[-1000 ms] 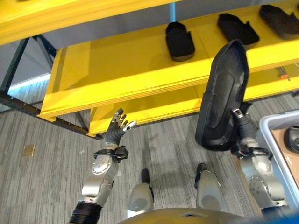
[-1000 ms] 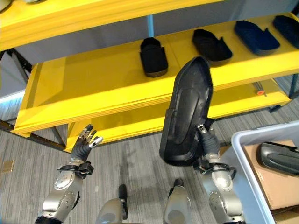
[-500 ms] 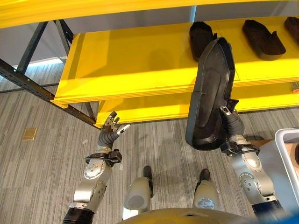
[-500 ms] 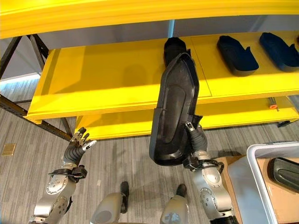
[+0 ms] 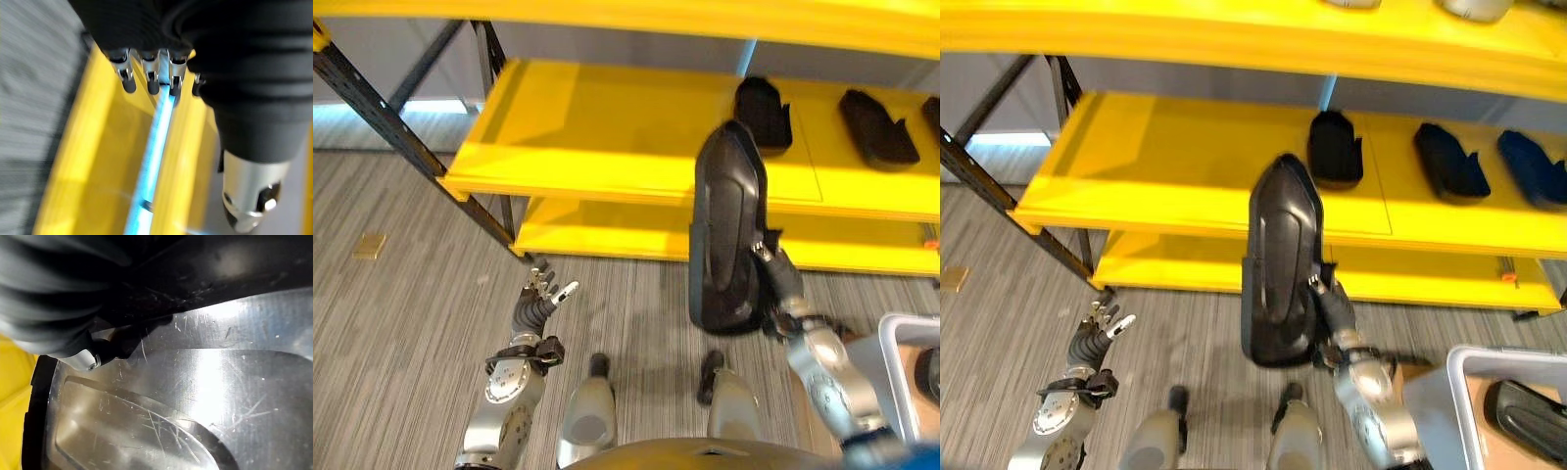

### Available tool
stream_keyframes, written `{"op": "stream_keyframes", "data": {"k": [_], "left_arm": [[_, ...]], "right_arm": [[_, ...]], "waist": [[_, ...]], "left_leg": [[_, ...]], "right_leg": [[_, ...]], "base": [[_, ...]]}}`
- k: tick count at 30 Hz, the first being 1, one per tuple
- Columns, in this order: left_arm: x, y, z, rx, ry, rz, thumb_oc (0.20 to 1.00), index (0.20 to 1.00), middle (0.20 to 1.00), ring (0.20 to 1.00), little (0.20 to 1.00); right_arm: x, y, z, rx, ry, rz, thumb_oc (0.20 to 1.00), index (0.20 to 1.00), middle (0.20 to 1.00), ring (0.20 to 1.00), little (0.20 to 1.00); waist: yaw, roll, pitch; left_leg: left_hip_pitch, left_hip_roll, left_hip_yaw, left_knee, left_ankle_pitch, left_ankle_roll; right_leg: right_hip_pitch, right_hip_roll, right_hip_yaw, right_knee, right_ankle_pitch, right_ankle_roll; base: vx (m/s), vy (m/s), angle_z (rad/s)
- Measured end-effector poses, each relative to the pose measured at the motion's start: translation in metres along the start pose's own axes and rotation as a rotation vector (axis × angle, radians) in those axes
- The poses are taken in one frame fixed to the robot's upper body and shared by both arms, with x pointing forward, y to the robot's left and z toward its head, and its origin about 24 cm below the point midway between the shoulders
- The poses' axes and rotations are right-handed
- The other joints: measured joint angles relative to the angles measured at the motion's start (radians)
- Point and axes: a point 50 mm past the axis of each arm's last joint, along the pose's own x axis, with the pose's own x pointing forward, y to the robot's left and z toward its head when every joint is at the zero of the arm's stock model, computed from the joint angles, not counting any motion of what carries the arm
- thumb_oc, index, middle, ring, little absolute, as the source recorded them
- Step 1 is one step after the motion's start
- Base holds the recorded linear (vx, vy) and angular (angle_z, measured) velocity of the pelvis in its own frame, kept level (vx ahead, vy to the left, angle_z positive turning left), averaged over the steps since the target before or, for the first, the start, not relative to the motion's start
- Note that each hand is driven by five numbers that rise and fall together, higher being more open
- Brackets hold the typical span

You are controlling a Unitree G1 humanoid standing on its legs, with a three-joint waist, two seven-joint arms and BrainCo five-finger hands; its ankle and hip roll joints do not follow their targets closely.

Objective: Move parts from the plastic box to the shelf.

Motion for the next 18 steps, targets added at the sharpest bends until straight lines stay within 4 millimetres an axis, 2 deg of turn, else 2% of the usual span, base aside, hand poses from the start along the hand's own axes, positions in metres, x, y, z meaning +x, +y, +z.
{"op": "stream_keyframes", "data": {"k": [1,2,3,4,5,9,14,18], "left_arm": [[0.003,0.0,0.005,0.01,-0.017,-0.006,1.0,1.0,1.0,1.0,1.0],[0.006,0.001,0.01,0.026,-0.032,-0.013,1.0,1.0,1.0,1.0,1.0],[0.009,-0.001,0.015,0.024,-0.052,-0.021,1.0,1.0,1.0,1.0,1.0],[0.009,-0.005,0.018,0.018,-0.066,-0.036,1.0,1.0,1.0,1.0,1.0],[0.009,-0.007,0.021,0.013,-0.08,-0.043,1.0,1.0,1.0,1.0,1.0],[0.011,-0.011,0.021,0.004,-0.082,-0.058,1.0,1.0,1.0,1.0,1.0],[0.015,-0.011,0.027,-0.013,-0.097,-0.066,1.0,1.0,1.0,1.0,1.0],[0.015,-0.006,0.03,0.027,-0.098,-0.07,1.0,1.0,1.0,1.0,1.0]], "right_arm": [[0.006,0.002,0.007,-0.006,-0.03,0.008,0.2,0.2,0.2,0.2,0.2],[0.007,0.003,0.009,-0.011,-0.038,0.009,0.2,0.2,0.2,0.2,0.2],[0.012,0.004,0.014,-0.035,-0.054,0.02,0.2,0.2,0.2,0.2,0.2],[0.022,0.007,0.022,-0.077,-0.075,0.038,0.2,0.2,0.2,0.2,0.2],[0.028,0.009,0.03,-0.099,-0.101,0.048,0.2,0.2,0.2,0.2,0.2],[0.051,0.02,0.051,-0.144,-0.172,0.066,0.2,0.2,0.2,0.2,0.2],[0.073,0.024,0.064,-0.187,-0.197,0.036,0.2,0.2,0.2,0.2,0.2],[0.104,0.027,0.08,-0.252,-0.205,-0.001,0.2,0.2,0.2,0.2,0.2]], "waist": [[-0.003,-0.005,0.007],[-0.006,-0.025,0.004],[-0.001,-0.021,0.015],[-0.002,-0.001,0.023],[0.001,0.003,0.026],[0.004,0.0,0.029],[0.055,0.001,0.029],[0.092,0.008,0.037]], "left_leg": [[-0.002,-0.014,-0.002,-0.022,0.006,0.004],[0.008,-0.037,-0.004,-0.042,0.039,0.011],[0.02,-0.041,-0.009,-0.051,0.063,-0.023],[0.032,-0.027,-0.017,-0.075,0.085,-0.023],[0.037,-0.021,-0.016,-0.083,0.092,-0.028],[0.038,-0.009,-0.026,-0.096,0.103,-0.038],[0.005,-0.008,-0.039,-0.099,0.11,-0.04],[-0.028,-0.024,-0.065,-0.094,0.128,-0.037]], "right_leg": [[0.007,-0.027,0.016,0.079,-0.023,-0.005],[0.058,-0.056,0.016,0.069,-0.021,0.004],[0.104,-0.056,0.019,0.019,-0.064,-0.019],[0.113,-0.045,-0.003,0.02,-0.049,-0.027],[0.112,-0.038,-0.004,0.025,-0.053,-0.035],[0.106,-0.026,-0.015,0.042,-0.065,-0.053],[0.074,-0.037,-0.021,0.065,-0.075,-0.058],[0.053,-0.055,-0.039,0.079,-0.073,-0.058]], "base": [[0.02,-0.041,0.01],[0.02,-0.062,0.36],[0.01,-0.064,0.29],[0.01,-0.046,0.11],[0.0,-0.041,0.03],[0.0,-0.021,0.02],[-0.01,-0.02,0.13],[-0.03,-0.004,0.19]]}}
